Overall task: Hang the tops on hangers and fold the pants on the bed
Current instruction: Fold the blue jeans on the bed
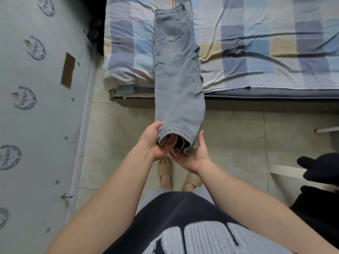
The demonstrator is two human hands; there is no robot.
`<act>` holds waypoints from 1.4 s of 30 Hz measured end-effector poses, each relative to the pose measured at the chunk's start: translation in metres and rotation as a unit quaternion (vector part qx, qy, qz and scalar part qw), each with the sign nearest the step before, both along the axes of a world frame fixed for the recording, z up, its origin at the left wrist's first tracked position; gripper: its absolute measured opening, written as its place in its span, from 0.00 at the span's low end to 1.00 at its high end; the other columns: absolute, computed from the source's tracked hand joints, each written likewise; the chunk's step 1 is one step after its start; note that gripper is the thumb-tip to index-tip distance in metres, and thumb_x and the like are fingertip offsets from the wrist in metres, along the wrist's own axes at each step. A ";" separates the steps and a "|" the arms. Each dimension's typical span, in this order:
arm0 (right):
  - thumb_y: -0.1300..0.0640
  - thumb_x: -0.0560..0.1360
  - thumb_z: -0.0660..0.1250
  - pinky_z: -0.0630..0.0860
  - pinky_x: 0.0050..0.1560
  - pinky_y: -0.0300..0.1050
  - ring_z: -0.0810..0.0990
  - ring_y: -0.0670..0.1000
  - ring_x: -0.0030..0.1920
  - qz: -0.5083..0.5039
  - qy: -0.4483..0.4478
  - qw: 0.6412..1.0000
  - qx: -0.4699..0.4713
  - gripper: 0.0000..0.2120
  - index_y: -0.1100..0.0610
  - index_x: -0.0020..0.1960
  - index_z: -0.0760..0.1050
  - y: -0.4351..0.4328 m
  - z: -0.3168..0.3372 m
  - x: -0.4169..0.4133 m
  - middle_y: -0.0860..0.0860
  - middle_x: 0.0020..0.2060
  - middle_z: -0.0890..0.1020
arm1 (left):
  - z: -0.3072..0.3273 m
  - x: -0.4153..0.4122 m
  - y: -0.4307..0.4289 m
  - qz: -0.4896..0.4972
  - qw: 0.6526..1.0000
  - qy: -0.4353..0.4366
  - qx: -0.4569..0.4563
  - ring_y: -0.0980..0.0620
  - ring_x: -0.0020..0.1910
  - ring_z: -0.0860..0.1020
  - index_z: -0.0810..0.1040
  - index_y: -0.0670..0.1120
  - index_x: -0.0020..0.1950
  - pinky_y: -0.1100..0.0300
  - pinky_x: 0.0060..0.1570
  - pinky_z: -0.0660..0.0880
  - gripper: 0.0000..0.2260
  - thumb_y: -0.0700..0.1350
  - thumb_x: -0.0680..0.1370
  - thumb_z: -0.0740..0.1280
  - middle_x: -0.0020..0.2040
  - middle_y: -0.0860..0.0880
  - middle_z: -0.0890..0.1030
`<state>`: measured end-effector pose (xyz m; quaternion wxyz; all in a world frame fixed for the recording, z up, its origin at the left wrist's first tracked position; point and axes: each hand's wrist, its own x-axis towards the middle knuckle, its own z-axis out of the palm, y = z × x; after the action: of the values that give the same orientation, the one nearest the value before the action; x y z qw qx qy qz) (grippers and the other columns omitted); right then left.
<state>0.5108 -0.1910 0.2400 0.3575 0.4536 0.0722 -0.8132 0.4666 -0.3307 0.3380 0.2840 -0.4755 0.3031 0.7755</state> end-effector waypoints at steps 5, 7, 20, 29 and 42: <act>0.42 0.65 0.78 0.72 0.68 0.59 0.83 0.54 0.52 0.013 0.032 0.991 0.126 0.20 0.54 0.52 0.86 0.015 -0.003 -0.015 0.54 0.48 0.86 | -0.010 0.000 -0.022 -0.030 0.998 -0.001 -0.057 0.52 0.26 0.78 0.78 0.41 0.41 0.60 0.35 0.81 0.10 0.41 0.80 0.62 0.31 0.46 0.81; 0.48 0.65 0.77 0.72 0.68 0.58 0.84 0.53 0.49 0.033 0.047 0.988 0.145 0.12 0.55 0.43 0.87 0.025 -0.003 -0.019 0.53 0.44 0.86 | -0.016 0.002 -0.027 -0.056 0.994 -0.004 -0.091 0.52 0.26 0.77 0.78 0.42 0.42 0.60 0.35 0.80 0.08 0.41 0.79 0.63 0.32 0.46 0.81; 0.60 0.76 0.73 0.82 0.39 0.45 0.87 0.53 0.42 0.189 0.095 0.917 0.337 0.11 0.62 0.56 0.80 0.074 -0.002 0.004 0.56 0.46 0.87 | -0.081 0.071 -0.039 -0.080 0.916 -0.058 -0.388 0.44 0.41 0.81 0.79 0.41 0.42 0.50 0.47 0.81 0.05 0.42 0.72 0.72 0.41 0.45 0.83; 0.58 0.75 0.74 0.81 0.57 0.53 0.84 0.57 0.48 0.243 0.063 0.914 0.320 0.14 0.64 0.57 0.80 0.089 0.000 0.038 0.59 0.49 0.85 | -0.071 0.094 -0.032 -0.022 0.944 -0.132 -0.301 0.46 0.35 0.82 0.80 0.41 0.49 0.57 0.34 0.80 0.07 0.38 0.72 0.71 0.44 0.44 0.84; 0.59 0.79 0.67 0.80 0.44 0.48 0.81 0.53 0.40 0.197 0.099 0.909 0.353 0.04 0.57 0.53 0.79 0.087 0.040 -0.129 0.53 0.40 0.83 | -0.048 -0.076 -0.027 0.034 0.980 -0.063 -0.184 0.53 0.27 0.77 0.79 0.46 0.48 0.62 0.29 0.74 0.04 0.46 0.78 0.68 0.36 0.50 0.82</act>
<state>0.3820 -0.1043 0.2797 0.3181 0.4442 0.4770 -0.6884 0.3908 -0.3580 0.2903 0.1829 -0.5775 0.4060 0.6842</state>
